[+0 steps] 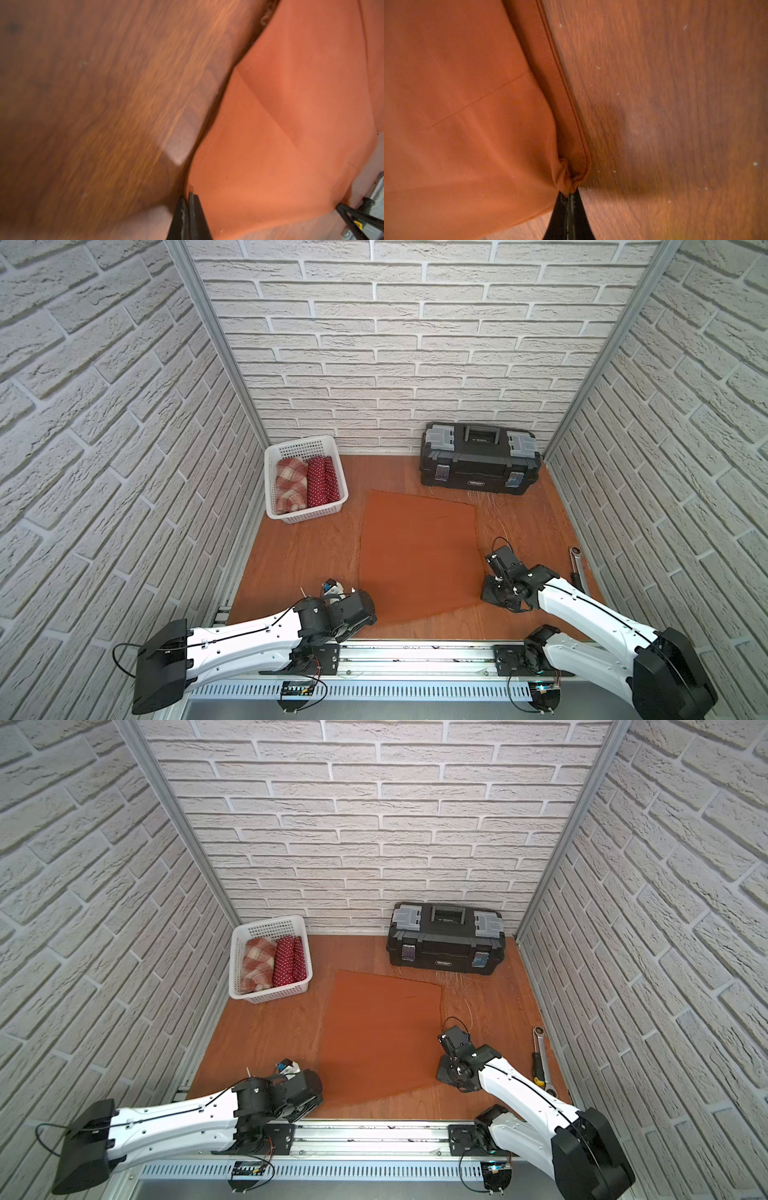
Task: Roll up the skirts
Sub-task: Fold the skirt at the center of the board.
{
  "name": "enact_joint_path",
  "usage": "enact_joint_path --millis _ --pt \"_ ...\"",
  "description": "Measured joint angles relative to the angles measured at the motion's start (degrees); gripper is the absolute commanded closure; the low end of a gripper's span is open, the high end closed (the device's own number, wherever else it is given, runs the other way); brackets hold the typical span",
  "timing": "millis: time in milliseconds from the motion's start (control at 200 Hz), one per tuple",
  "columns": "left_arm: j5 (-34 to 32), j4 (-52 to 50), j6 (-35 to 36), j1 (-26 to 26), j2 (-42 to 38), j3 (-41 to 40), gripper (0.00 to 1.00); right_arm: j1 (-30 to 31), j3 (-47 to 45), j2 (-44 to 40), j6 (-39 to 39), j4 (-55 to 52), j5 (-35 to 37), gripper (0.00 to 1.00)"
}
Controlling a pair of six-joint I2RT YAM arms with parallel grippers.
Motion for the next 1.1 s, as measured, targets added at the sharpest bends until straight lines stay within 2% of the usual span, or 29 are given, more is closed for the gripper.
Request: enact_joint_path --millis 165,330,495,625,825,1100 --pt "-0.83 -2.56 7.45 3.45 4.57 8.50 1.00 0.00 1.64 -4.85 -0.37 -2.95 0.63 0.98" --pt "-0.87 -2.73 13.70 6.01 7.72 12.57 1.00 0.00 6.03 -7.26 -1.05 -5.40 1.25 0.98" --pt "0.26 -2.12 22.84 14.86 8.83 16.00 1.00 -0.07 10.51 -6.64 -2.69 -5.35 3.28 0.98" --pt "2.69 0.42 31.71 22.77 12.52 21.38 1.00 -0.57 16.15 -1.68 -5.09 -3.37 4.02 0.98" --pt "8.98 10.51 44.00 34.07 23.28 28.04 1.00 -3.65 23.41 10.21 -9.40 2.89 4.09 0.98" --pt "14.97 19.15 53.35 42.32 34.75 35.91 1.00 -11.04 28.44 20.81 -11.87 9.55 2.01 0.98"
